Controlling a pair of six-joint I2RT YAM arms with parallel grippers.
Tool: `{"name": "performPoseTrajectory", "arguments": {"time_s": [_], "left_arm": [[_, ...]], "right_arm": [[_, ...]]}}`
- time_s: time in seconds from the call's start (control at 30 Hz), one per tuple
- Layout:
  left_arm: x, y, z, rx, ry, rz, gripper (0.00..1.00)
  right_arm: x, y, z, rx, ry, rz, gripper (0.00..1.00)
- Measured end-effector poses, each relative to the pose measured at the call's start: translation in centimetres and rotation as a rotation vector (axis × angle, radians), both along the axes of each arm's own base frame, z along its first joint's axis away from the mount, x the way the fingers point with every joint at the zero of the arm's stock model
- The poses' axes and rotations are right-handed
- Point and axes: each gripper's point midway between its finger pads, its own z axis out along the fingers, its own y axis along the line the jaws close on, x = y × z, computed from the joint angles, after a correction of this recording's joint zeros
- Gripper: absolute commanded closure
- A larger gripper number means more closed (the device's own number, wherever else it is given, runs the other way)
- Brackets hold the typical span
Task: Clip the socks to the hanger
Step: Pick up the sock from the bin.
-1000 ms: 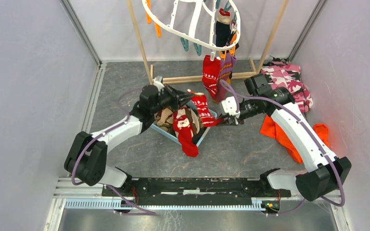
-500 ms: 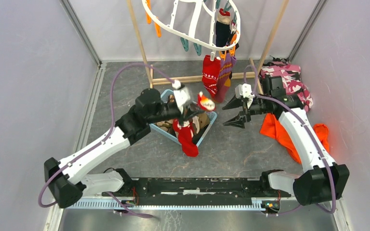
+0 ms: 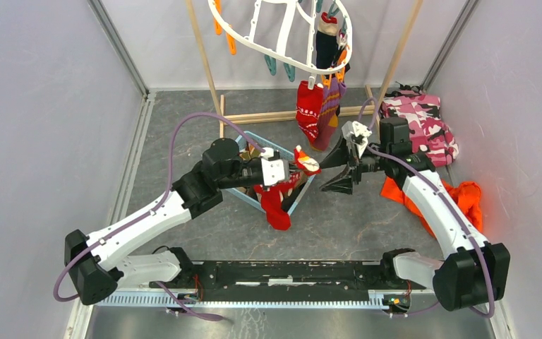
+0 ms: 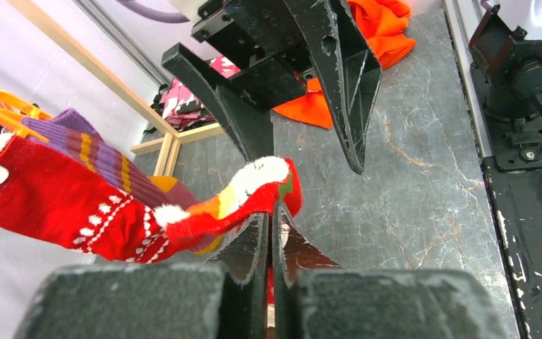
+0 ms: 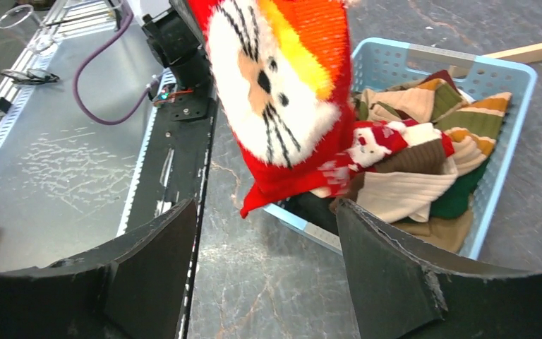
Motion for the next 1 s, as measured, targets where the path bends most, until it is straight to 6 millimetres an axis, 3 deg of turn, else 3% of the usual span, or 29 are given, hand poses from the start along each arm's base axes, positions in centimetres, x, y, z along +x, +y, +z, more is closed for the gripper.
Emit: {"name": "performPoseTrajectory", "arguments": {"time_s": [0.33, 0.57, 0.9, 1.0], "left_arm": [[-0.3, -0.8, -0.2, -0.003, -0.033, -0.007, 0.98], [-0.1, -0.9, -0.4, -0.007, -0.040, 0.005, 0.98], [-0.1, -0.7, -3.9, 0.046, -0.001, 0.018, 0.98], [0.2, -0.4, -4.8, 0.059, 0.007, 0.039, 0.98]], "right_arm": [[-1.6, 2.2, 0.1, 0.019, 0.106, 0.066, 0.18], [-1.6, 3.2, 0.6, 0.027, 0.171, 0.088, 0.19], [-0.2, 3.8, 2.7, 0.043, 0.153, 0.094, 0.22], [-0.2, 3.8, 2.9, 0.045, 0.152, 0.097, 0.28]]}}
